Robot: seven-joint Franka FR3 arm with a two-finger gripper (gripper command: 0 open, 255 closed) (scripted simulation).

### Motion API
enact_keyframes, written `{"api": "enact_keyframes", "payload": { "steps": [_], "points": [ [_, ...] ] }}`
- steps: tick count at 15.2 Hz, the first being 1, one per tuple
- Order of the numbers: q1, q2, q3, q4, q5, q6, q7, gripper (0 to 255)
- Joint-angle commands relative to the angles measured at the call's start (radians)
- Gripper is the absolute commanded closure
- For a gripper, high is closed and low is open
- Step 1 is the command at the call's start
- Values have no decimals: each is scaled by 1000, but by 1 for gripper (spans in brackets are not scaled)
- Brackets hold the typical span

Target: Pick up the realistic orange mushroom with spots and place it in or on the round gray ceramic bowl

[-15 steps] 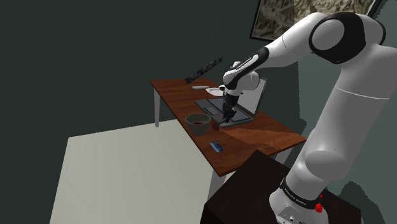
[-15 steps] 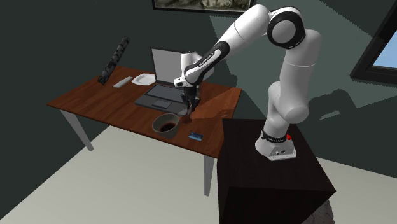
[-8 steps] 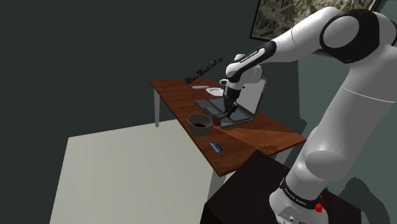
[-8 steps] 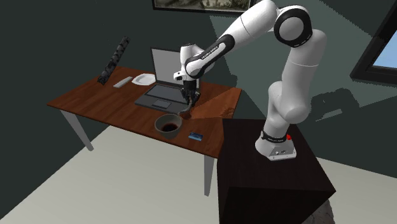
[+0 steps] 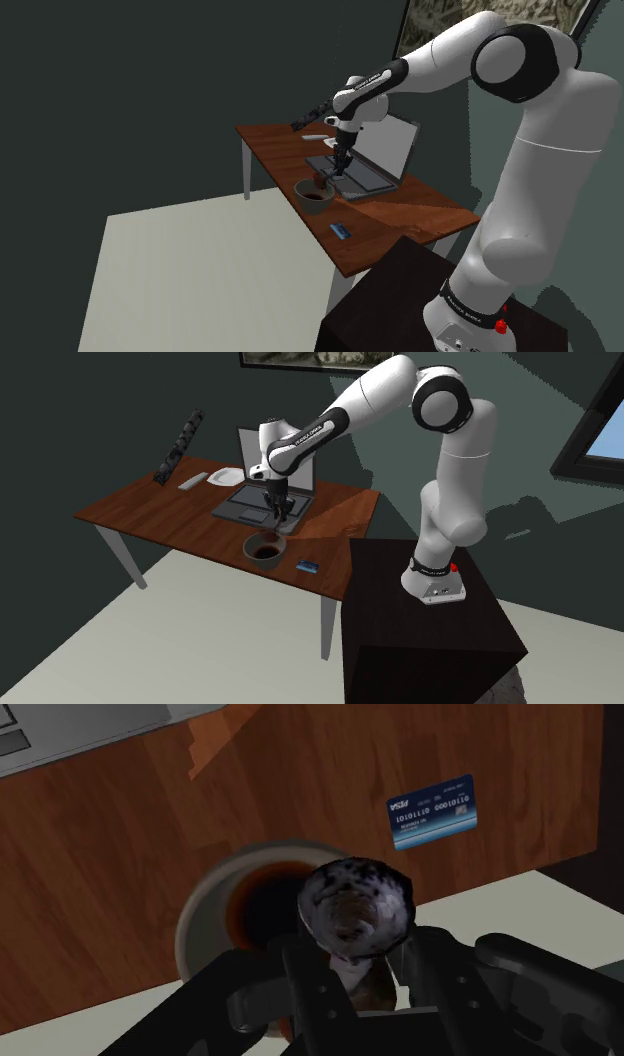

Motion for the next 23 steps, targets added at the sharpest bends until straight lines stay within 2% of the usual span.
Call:
{"api": "enact_keyframes", "payload": {
  "steps": [1,3,17,23],
  "points": [
    [9,61,15,74,25,-16,15,255],
    [16,120,29,156,43,-41,33,255],
    [-1,233,55,105,109,113,-20,255],
    [-1,233,55,105,110,113,-20,255]
  ]
}}
